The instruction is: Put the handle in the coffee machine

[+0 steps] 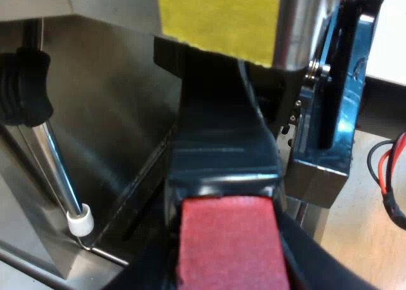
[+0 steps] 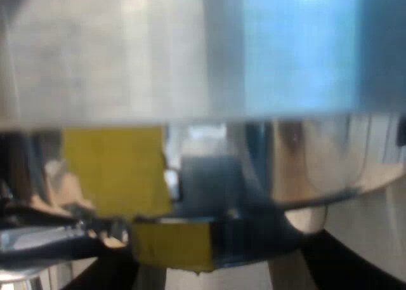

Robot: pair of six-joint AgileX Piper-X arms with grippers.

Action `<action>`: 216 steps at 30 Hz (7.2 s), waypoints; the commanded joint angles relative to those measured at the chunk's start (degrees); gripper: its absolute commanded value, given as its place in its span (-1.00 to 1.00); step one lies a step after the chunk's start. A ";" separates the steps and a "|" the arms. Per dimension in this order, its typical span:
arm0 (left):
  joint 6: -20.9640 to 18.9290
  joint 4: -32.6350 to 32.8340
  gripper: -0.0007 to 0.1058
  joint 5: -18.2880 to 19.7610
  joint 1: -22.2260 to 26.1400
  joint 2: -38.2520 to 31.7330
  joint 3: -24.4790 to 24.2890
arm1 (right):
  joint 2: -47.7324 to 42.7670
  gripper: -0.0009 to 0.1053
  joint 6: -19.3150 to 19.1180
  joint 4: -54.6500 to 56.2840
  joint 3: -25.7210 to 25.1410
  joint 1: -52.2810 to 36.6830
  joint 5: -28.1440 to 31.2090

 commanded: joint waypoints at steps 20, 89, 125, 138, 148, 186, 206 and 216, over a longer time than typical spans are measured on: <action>-1.57 -1.49 -0.15 5.17 1.32 -1.83 -1.26 | -3.30 -0.25 -0.45 -7.03 -1.27 -0.40 3.21; -2.39 43.21 -0.98 -30.32 -17.98 -3.35 -18.79 | -3.71 -0.25 -3.54 -7.03 -1.27 -0.40 3.21; -12.12 41.64 -0.98 -21.65 -23.23 -5.09 -15.06 | -18.54 -0.25 10.31 24.25 10.76 0.51 2.46; -14.02 39.54 -0.98 -21.22 -27.89 -8.45 -12.36 | -27.25 -0.25 10.31 32.01 19.20 -0.30 -2.32; -21.24 32.30 -0.98 -24.21 -27.89 -9.11 -12.36 | -43.37 -0.25 10.31 47.52 29.89 -0.28 -11.93; -26.40 30.59 -0.98 -31.97 -33.06 -9.38 -12.36 | -78.19 0.54 20.62 71.81 32.43 0.19 -31.39; -22.38 38.80 0.77 -33.54 -17.07 -26.04 -12.36 | -78.19 0.54 20.62 72.82 31.64 0.19 -32.79; -23.92 32.38 0.77 -34.18 -8.86 -33.85 -12.57 | -78.19 0.54 20.62 97.36 17.27 -1.31 -33.17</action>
